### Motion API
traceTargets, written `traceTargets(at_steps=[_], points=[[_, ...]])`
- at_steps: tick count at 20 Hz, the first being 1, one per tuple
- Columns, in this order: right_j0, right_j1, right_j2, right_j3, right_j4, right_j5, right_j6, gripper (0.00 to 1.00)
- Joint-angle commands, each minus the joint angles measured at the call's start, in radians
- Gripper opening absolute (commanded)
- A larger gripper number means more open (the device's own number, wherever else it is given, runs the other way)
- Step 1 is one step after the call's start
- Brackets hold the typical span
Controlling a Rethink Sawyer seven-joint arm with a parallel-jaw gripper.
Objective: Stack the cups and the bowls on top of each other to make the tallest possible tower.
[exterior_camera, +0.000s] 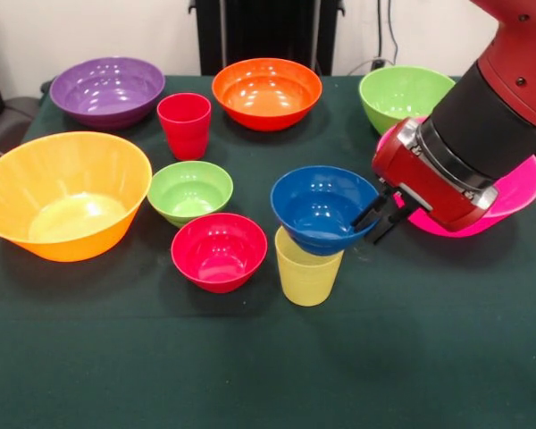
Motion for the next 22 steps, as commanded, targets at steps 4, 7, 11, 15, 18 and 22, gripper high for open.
traceTargets(at_steps=[4, 7, 11, 15, 18, 22], points=[[0.014, -0.018, 0.146, 0.122, -0.113, -0.089, 0.008, 0.0], [0.028, -0.037, 0.167, 0.179, -0.128, -0.132, 0.005, 0.0], [0.041, -0.055, 0.188, 0.233, -0.144, -0.176, 0.014, 0.0], [0.047, -0.06, 0.195, 0.249, -0.15, -0.191, 0.028, 0.0], [0.052, -0.06, 0.198, 0.258, -0.154, -0.202, 0.043, 0.0], [0.063, -0.065, 0.208, 0.278, -0.156, -0.222, 0.058, 0.0]])
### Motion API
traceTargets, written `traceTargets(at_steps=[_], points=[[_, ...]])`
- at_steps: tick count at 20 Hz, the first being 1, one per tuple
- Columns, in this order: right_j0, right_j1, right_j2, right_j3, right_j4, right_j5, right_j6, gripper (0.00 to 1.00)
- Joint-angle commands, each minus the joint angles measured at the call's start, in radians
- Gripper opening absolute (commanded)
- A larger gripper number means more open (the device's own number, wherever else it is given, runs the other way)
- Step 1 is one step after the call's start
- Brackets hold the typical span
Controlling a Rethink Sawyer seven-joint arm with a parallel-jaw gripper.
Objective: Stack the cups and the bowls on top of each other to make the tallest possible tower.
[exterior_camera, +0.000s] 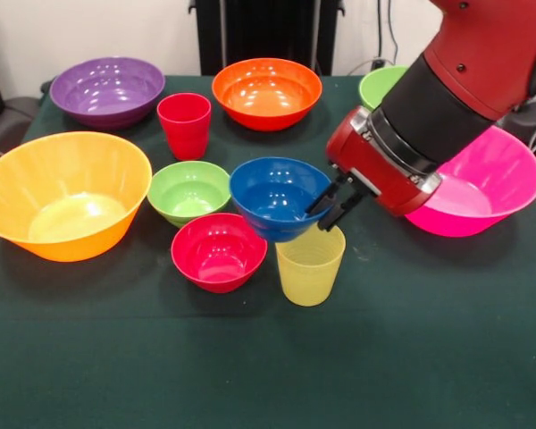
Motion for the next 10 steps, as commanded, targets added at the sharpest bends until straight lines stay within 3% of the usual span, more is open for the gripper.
traceTargets(at_steps=[1, 10], points=[[0.029, -0.013, 0.16, 0.098, -0.066, -0.051, 0.059, 0.0], [0.035, 0.002, 0.152, 0.074, -0.04, -0.029, 0.103, 0.0]])
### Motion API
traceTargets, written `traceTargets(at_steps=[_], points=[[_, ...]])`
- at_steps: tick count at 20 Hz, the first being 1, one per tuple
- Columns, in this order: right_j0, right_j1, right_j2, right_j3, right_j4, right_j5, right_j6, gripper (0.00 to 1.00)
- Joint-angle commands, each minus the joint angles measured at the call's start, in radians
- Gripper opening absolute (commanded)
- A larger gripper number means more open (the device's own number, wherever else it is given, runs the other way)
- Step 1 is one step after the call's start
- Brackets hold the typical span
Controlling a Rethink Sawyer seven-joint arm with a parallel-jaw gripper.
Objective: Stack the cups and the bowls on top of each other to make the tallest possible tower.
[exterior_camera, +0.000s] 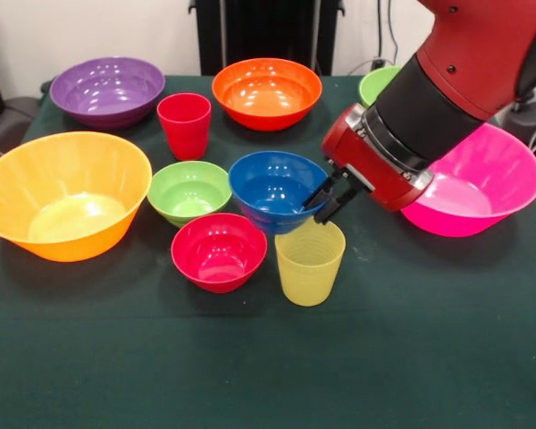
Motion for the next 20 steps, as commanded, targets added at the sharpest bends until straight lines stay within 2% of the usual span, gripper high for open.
traceTargets(at_steps=[1, 13, 20], points=[[0.022, 0.004, 0.147, 0.04, -0.038, -0.027, 0.107, 0.0], [0.037, 0.014, 0.149, 0.027, -0.012, -0.028, 0.152, 0.0], [0.06, -0.004, 0.173, 0.081, -0.012, -0.082, 0.153, 0.0]])
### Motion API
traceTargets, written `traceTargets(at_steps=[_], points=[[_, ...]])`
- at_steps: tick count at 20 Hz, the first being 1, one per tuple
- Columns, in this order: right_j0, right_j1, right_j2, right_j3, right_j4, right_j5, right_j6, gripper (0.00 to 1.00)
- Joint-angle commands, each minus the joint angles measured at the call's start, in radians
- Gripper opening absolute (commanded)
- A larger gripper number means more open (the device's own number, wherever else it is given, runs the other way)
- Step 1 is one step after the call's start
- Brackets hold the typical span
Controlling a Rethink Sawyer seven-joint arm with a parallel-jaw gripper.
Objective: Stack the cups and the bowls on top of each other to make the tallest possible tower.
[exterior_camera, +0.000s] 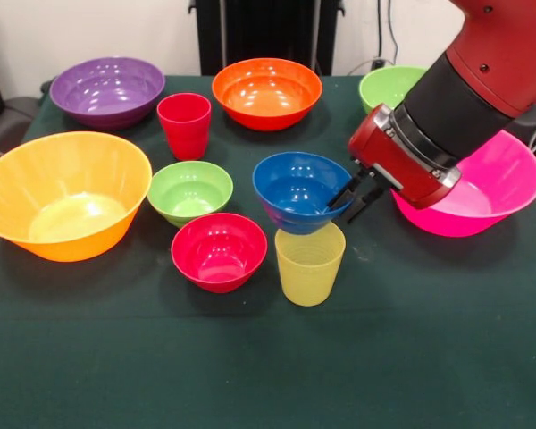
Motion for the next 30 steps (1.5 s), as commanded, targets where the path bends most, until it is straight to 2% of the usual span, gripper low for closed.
traceTargets(at_steps=[1, 20, 30], points=[[0.026, -0.007, 0.171, 0.085, -0.013, -0.088, 0.152, 0.0], [0.015, -0.009, 0.209, 0.118, -0.012, -0.182, 0.153, 0.0], [0.017, -0.005, 0.207, 0.106, -0.003, -0.171, 0.166, 0.0]])
